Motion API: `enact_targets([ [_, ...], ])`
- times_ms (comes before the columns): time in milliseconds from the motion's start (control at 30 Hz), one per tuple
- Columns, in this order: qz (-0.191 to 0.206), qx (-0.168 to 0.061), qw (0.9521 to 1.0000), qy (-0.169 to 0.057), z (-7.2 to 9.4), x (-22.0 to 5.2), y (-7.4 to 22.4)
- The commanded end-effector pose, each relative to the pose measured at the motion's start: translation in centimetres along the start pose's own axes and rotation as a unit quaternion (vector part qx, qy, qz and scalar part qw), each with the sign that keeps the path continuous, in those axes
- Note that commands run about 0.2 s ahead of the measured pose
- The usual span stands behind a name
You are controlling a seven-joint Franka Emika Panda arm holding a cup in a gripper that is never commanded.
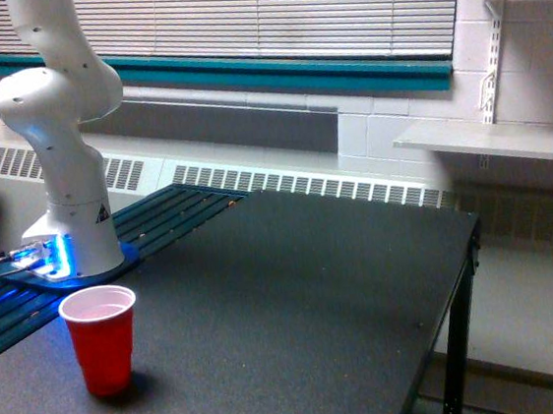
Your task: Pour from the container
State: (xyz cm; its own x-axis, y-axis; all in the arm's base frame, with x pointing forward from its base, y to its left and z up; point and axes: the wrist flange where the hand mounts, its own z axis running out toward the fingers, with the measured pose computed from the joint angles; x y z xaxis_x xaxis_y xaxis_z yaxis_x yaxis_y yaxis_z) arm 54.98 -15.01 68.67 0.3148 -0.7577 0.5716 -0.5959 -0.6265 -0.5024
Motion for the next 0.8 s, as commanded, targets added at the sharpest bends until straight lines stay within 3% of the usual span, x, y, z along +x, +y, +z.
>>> enact_targets([
  [33,0.011,-0.003,0.9998,0.016,-1.4,1.8,1.0],
  [400,-0.012,-0.014,0.9997,0.014,-1.0,1.4,0.9],
  [800,-0.043,-0.060,0.9973,0.007,0.7,-0.1,1.7],
])
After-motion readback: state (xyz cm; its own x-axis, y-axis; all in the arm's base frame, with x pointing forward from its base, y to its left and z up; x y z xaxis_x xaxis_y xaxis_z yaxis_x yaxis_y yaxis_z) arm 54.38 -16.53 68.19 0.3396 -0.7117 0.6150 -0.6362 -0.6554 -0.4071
